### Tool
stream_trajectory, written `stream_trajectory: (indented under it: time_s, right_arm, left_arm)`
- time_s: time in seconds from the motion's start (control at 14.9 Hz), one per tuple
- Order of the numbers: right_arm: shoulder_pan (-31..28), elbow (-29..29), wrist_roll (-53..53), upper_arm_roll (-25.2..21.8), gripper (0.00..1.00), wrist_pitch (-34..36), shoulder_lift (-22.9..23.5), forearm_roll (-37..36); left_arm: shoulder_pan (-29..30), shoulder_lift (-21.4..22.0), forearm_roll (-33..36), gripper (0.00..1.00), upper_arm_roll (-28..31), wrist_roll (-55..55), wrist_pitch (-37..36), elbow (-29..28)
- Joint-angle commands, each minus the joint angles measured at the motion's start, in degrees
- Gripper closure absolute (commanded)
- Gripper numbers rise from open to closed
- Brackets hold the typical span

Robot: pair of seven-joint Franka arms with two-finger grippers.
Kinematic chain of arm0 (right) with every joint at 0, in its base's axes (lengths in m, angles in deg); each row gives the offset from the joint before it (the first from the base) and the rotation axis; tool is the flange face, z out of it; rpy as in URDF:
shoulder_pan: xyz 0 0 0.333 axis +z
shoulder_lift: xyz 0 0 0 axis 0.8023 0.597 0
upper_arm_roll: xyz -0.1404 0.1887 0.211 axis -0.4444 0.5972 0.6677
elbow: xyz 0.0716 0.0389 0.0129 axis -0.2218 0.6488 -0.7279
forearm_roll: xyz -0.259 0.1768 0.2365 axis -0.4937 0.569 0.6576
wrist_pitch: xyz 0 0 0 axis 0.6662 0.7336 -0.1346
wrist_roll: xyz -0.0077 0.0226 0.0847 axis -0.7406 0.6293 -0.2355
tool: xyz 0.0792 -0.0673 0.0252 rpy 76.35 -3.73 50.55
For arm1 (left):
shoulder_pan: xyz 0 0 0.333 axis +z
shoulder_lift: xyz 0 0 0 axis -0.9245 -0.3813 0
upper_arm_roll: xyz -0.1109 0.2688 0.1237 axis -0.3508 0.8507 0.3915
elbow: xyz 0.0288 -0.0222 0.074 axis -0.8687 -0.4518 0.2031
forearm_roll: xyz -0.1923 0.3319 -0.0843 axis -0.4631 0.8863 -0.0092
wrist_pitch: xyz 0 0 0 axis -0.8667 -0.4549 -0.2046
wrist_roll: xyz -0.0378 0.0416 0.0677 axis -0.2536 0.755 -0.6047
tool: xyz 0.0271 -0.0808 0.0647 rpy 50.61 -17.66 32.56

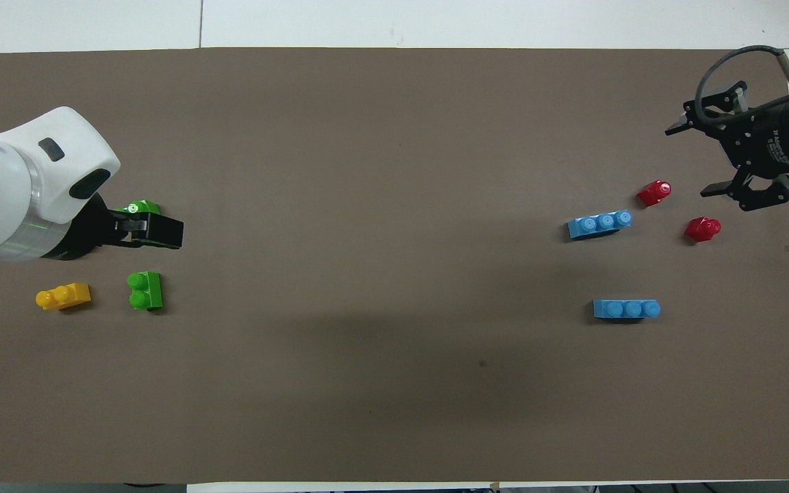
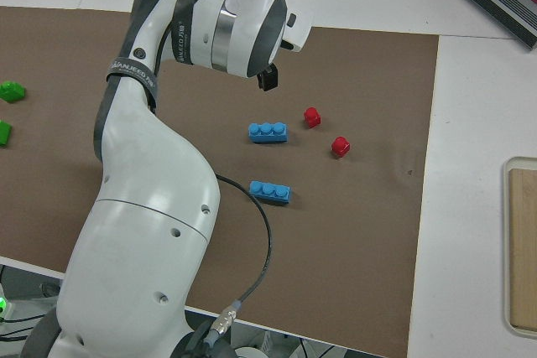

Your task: Remove green block with left arm and hold with right

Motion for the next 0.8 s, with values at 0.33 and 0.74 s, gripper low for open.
stream_trajectory:
  time_s: [0.33,0.74]
  right_arm:
    - [3.3,0.3,29.6,0.2,0.00,7.9,-4.3,-7.0]
    - [2.5,0.3,40.7,0.1,0.00,7.9,-4.4,-9.4]
  left_arm:
    - [9.0,-3.6,2.7,0.00,1.0,-0.6,0.3,2.7]
    - [9.6,-7.7,2.9,0.00,1.1,-0.4,-2.6,8.2]
